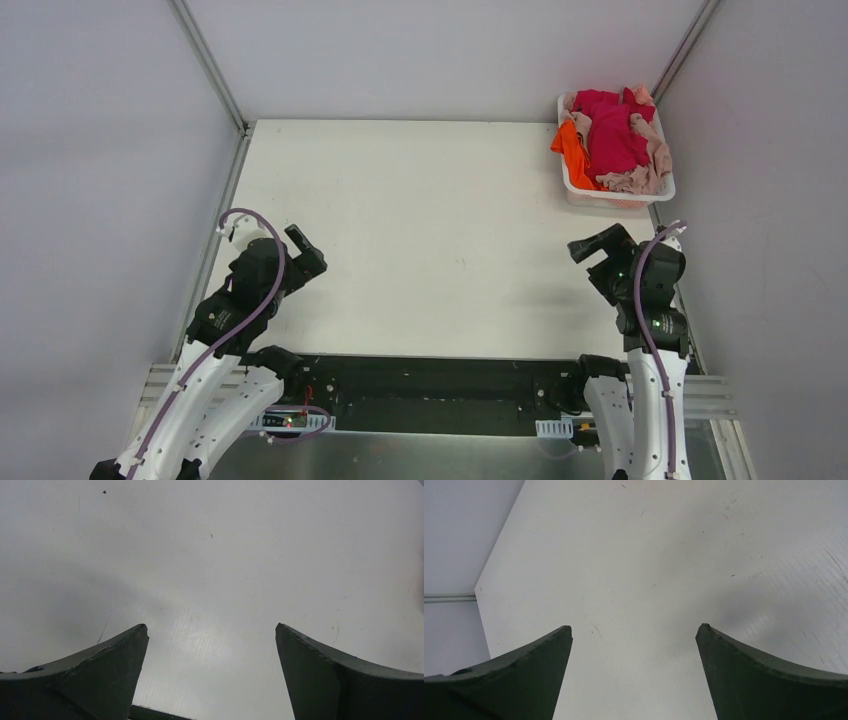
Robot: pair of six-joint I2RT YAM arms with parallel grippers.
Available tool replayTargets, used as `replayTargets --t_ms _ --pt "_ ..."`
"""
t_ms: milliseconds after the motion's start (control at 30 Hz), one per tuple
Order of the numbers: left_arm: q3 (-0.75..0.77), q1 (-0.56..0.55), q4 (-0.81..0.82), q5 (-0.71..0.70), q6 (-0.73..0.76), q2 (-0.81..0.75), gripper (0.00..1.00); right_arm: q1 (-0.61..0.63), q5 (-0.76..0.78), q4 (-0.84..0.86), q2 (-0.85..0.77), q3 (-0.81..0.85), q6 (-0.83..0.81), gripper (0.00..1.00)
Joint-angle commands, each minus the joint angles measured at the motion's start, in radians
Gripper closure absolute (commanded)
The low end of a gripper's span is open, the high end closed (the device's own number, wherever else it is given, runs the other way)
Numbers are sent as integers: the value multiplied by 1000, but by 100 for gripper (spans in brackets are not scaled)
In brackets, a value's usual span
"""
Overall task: Fold and stack the t-shirts
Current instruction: Grab crumpled tshirt from bin with the right arm
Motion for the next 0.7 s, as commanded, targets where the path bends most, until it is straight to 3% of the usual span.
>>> replayTargets --t_ms 0,200,433,667 --pt "10 -4 -9 -20 -6 -3 0 3 31 28 6 55 -8 0" --pt "25 -4 -6 -47 6 22 0 2 190 39 117 198 -92 0" --pt "53 -4 32 -15 55 101 0 -12 282 -4 526 476 -250 0" --pt "38 -4 109 43 125 128 0 -62 198 67 883 718 -357 0"
